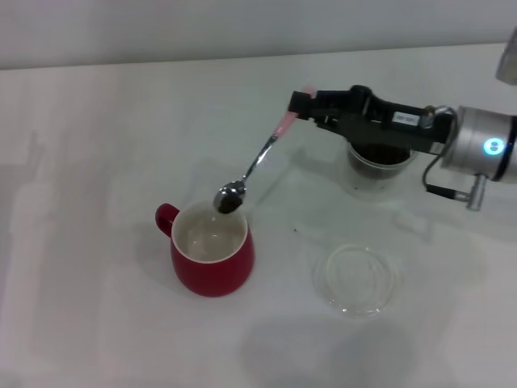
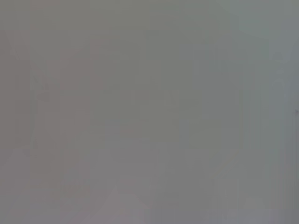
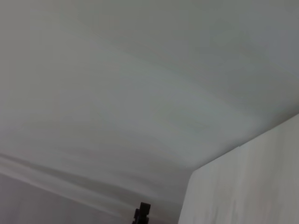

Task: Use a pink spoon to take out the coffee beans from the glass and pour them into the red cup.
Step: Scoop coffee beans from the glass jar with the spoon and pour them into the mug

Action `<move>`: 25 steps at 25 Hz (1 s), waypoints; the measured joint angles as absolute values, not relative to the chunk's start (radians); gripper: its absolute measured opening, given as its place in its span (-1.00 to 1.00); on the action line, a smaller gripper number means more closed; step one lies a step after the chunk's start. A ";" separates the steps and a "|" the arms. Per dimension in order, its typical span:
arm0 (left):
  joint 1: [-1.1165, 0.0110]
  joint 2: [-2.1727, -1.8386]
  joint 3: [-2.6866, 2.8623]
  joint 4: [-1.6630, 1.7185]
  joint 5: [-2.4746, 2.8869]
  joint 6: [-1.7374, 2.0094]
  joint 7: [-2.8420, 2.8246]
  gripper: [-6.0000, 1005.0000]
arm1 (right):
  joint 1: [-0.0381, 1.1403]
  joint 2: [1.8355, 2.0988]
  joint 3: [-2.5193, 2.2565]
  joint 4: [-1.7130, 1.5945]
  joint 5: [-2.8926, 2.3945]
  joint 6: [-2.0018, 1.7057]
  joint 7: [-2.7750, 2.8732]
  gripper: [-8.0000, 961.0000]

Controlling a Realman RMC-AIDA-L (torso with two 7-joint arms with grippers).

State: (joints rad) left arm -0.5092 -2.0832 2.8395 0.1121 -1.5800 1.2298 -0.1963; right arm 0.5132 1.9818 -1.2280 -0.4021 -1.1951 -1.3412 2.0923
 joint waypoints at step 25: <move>-0.501 -2.085 2.841 0.120 -1.578 1.229 -0.196 0.75 | 0.510 2.026 -1.304 -0.401 -1.136 -1.408 1.465 -0.69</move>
State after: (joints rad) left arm -0.5007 -2.0847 2.8410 0.1201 -1.5783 1.2291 -0.1963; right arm 0.5096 2.0256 -1.3035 -0.4014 -1.1359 -1.4076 1.4648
